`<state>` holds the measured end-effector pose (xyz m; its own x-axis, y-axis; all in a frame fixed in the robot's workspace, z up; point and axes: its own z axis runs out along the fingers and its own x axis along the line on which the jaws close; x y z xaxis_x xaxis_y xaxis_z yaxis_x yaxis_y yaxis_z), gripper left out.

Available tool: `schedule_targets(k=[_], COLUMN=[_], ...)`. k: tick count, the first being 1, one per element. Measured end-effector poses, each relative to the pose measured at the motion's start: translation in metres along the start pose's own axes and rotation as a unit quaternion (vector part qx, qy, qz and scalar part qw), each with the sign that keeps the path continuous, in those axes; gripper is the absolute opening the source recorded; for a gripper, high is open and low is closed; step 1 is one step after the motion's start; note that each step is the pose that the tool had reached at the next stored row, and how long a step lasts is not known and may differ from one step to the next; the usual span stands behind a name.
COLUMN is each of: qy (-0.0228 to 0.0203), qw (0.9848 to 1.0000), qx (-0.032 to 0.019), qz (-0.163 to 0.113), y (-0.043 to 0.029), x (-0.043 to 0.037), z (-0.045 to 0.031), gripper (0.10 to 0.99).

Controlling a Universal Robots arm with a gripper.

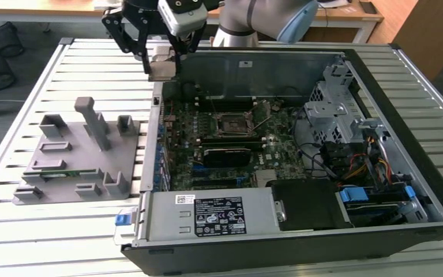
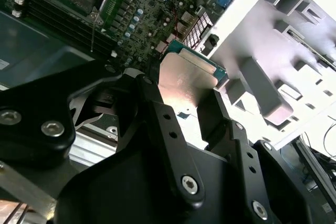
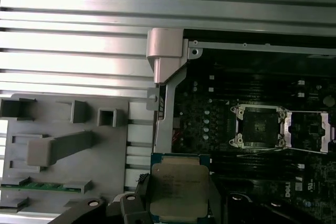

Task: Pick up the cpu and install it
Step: 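Pick up the cpu and move it towards the insertion slot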

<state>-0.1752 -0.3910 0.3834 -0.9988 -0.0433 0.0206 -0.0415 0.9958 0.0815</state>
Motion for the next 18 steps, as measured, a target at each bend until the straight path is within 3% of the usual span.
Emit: schedule_targets(k=[18], qy=[0.0000], qw=[1.0000], qx=[-0.0002], qz=[0.000], y=[0.0018], x=[-0.0276], z=[0.0003], gripper=[0.529])
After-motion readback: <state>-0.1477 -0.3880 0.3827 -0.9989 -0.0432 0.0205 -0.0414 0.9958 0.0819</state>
